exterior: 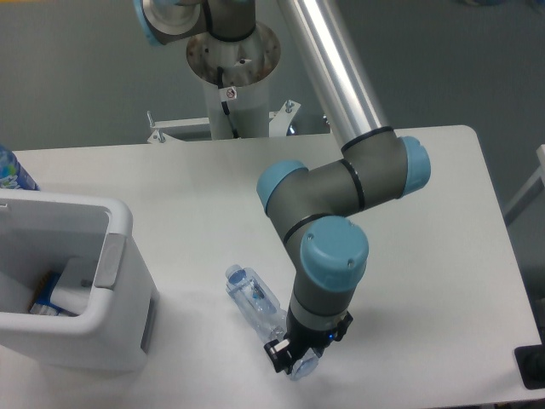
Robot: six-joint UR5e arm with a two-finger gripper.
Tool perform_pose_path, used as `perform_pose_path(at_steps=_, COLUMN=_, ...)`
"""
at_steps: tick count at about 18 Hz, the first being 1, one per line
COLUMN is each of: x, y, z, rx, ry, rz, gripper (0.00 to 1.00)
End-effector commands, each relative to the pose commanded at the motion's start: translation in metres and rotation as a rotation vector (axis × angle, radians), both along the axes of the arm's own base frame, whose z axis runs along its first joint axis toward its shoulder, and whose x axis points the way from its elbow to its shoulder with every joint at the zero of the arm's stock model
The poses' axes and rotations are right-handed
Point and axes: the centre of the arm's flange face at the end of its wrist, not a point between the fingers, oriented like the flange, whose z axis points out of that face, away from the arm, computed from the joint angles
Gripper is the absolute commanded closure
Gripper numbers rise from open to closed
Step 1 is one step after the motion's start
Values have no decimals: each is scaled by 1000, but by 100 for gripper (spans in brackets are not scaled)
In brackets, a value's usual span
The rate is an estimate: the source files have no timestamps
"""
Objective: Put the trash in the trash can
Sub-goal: 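Push the bottle end to rotate the bottle on the table, then lower the gripper around the bottle's middle and close it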
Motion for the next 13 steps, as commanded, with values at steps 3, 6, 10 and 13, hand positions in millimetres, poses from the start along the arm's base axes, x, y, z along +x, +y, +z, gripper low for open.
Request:
perform_pose_path(at_steps=3, x=-2, y=-9, z=36, rx=97, ry=9, rz=-9, gripper=45)
perform_pose_path(at_steps=6, x=-3, y=-14, z=72, rx=183, ry=46, rz=-18, gripper=45)
perform_pose_path(at_steps=10, x=2, y=-16, z=117, rx=289, ry=76, rz=-40, gripper=45)
perform_pose_path(at_steps=13, x=7, y=-17, z=146, rx=349, ry=82, rz=-56, gripper=45)
